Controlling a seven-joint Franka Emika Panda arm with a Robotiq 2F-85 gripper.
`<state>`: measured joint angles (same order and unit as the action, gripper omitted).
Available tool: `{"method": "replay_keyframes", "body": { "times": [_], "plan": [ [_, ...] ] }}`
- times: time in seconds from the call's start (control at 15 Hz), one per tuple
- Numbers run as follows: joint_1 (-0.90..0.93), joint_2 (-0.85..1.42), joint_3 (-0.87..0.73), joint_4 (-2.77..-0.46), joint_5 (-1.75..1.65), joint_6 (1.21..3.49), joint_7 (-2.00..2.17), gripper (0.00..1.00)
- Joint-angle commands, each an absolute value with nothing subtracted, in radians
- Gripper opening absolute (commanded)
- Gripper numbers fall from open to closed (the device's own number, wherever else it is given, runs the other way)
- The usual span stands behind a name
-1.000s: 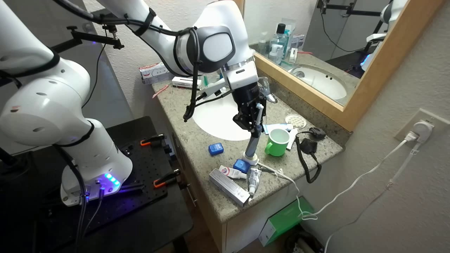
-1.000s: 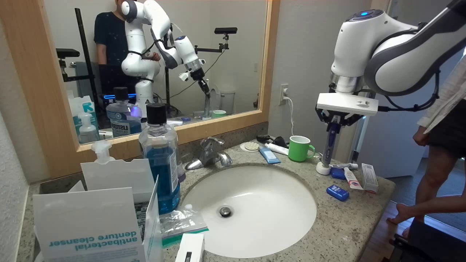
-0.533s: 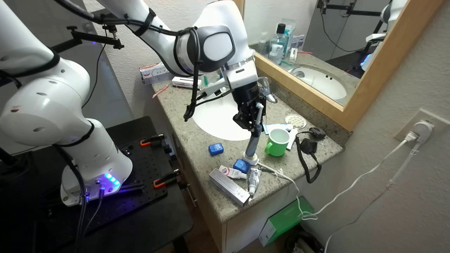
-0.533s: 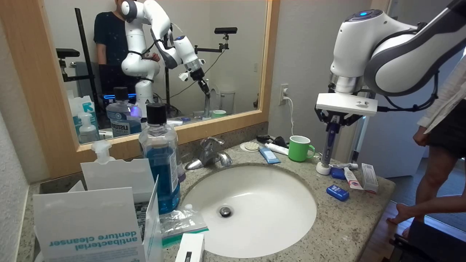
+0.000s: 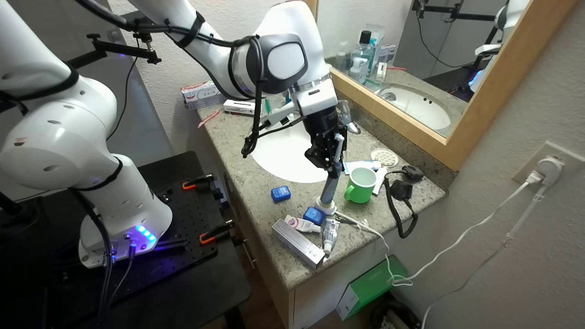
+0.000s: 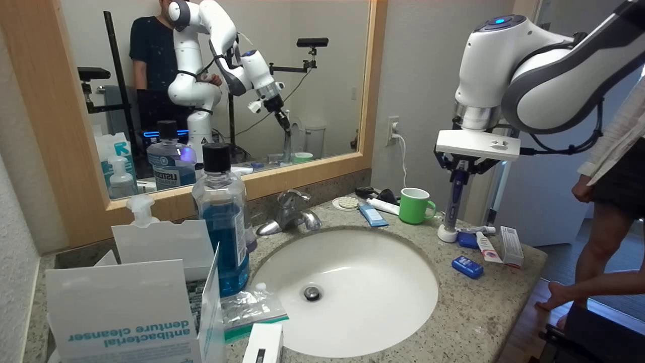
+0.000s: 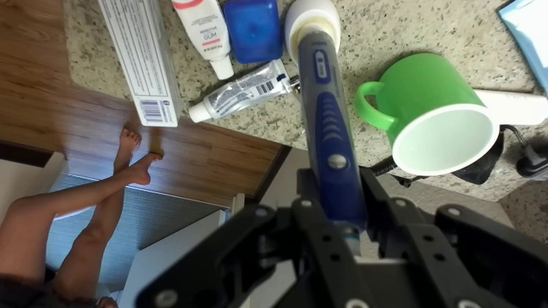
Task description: Put the electric toothbrush to charge
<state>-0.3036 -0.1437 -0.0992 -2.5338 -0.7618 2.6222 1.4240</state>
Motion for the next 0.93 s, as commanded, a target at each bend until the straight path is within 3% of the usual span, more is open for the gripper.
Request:
{"method": "replay_keyframes", "body": {
  "times": [0.0, 0.87],
  "plan": [
    [-0.289, -0.131, -0.103, -2.506, -0.785, 2.596, 1.466, 0.07],
    [-0.285, -0.12, -0.109, -2.514, -0.788, 2.595, 1.46, 0.07]
  ]
}}
